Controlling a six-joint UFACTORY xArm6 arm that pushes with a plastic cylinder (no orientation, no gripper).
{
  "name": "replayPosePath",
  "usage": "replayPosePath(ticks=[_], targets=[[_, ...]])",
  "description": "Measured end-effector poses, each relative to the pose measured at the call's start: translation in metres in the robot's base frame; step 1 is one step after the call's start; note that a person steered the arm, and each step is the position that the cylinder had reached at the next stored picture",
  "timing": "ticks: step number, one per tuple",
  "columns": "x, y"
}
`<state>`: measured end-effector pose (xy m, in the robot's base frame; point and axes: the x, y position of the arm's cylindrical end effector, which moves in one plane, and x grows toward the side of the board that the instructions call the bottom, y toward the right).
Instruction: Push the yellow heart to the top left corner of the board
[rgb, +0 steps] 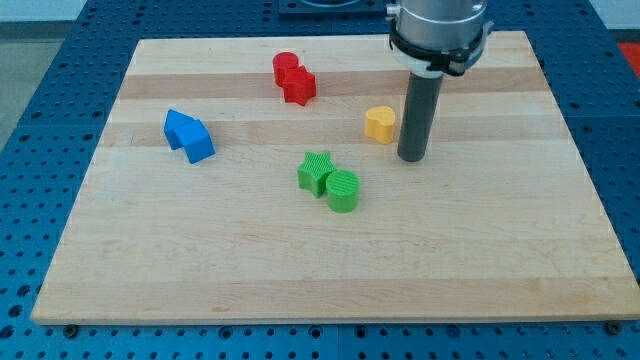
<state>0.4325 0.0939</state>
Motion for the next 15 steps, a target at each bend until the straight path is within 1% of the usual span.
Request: replayPosePath(ticks=[1,2,3,5,6,8,10,11,12,13,15], targets=[[-0.009,0.0],[-0.034,0.002],[-0.049,-0.003],[-0.068,-0.064],[-0.062,-0.09],[-0.054,-0.091],[-0.031,-0.091],[-0.03,-0.091],[-0.03,-0.106],[-0.03,-0.136],[-0.069,-0.167]])
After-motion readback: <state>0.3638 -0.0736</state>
